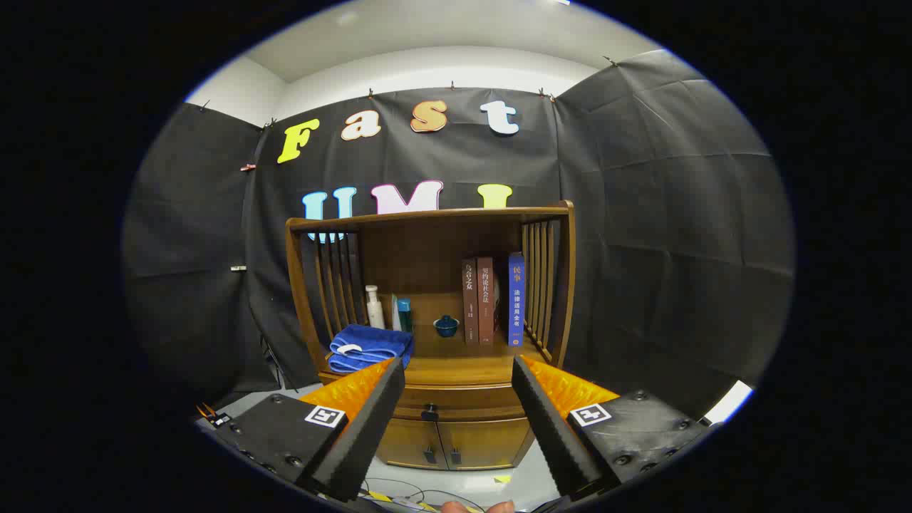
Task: Pull open the drawer, take out the items inside it, and place them on the countertop above the cabinet.
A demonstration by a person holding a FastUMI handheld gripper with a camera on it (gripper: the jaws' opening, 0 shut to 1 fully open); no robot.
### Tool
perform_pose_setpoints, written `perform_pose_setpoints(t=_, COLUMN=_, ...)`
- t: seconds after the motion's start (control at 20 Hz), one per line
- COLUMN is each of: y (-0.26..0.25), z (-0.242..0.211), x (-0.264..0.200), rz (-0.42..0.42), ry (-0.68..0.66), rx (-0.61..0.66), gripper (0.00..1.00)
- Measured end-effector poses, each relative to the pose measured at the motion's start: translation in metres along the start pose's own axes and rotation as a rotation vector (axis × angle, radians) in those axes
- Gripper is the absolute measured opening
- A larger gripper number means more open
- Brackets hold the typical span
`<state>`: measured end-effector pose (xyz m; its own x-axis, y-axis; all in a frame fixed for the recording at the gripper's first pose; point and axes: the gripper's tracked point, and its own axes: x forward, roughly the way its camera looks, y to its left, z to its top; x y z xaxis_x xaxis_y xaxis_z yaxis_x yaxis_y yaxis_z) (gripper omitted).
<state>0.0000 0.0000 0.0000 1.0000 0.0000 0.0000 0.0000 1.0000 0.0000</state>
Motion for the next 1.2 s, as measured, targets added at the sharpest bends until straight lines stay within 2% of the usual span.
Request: perform_pose_setpoints(t=1.2, y=-0.0005, z=0.0025, x=0.0002, rz=-0.011, ry=-0.015, rx=-0.011, gripper=0.99)
